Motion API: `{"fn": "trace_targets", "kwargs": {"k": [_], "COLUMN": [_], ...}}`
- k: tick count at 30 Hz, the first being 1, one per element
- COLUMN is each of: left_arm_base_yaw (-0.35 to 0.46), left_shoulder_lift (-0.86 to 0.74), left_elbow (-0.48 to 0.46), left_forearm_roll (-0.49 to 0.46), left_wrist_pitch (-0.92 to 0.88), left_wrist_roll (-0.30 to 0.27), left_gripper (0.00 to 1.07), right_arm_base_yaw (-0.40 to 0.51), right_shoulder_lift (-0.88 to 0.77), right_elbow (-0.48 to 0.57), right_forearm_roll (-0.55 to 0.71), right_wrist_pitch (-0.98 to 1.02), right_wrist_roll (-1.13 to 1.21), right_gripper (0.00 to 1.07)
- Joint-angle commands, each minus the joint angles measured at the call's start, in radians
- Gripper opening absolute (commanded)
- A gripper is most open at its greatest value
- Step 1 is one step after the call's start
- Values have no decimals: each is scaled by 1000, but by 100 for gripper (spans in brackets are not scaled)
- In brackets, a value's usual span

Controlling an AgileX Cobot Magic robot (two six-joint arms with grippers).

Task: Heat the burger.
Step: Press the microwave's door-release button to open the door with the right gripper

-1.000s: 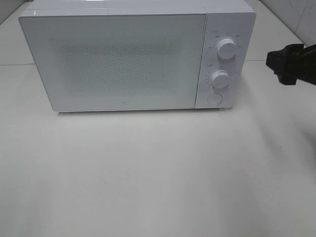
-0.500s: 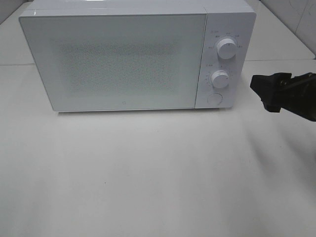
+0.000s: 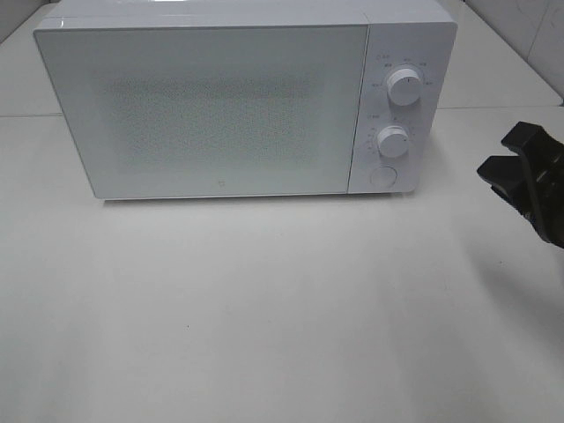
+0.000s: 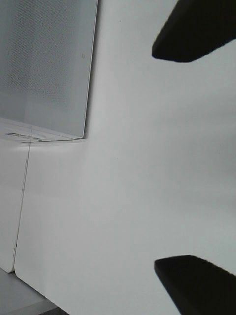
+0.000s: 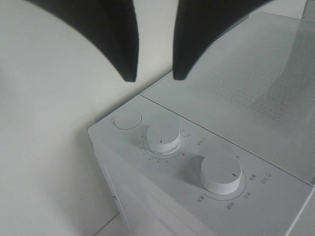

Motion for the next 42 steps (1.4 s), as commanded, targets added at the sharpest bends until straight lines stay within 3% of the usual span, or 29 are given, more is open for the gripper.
{"fn": "trace_targets", "kwargs": {"k": [1,5,7,10,12,23,33,42], "left_arm_base_yaw": [2,2,2,2,2,2,2,2], "left_shoulder_lift": [-9,-9,-9,-9,-9,-9,-9,-9], "left_elbow": [1,1,1,1,1,1,1,1], "left_forearm_roll": [2,2,2,2,2,2,2,2], "left_wrist_pitch": [-1,-1,-1,-1,-1,-1,-1,-1], "left_wrist_roll": [0,0,0,0,0,0,0,0], "left_gripper": [102,102,102,102,102,102,102,102], "right_arm_base_yaw": [0,0,0,0,0,0,0,1], "right_shoulder_lift": [-1,-1,-1,-1,-1,5,282,426], "right_elbow": [1,1,1,1,1,1,0,-43], "right_forearm_roll": [-7,-7,-9,-11,-17,0,94,99], "right_wrist_pitch": [4,4,25,25,27,16,-253,-304], "right_wrist_roll": [61,124,293,324,468,501,554,631], "right_gripper": [2,0,0,0,0,0,0,0]}}
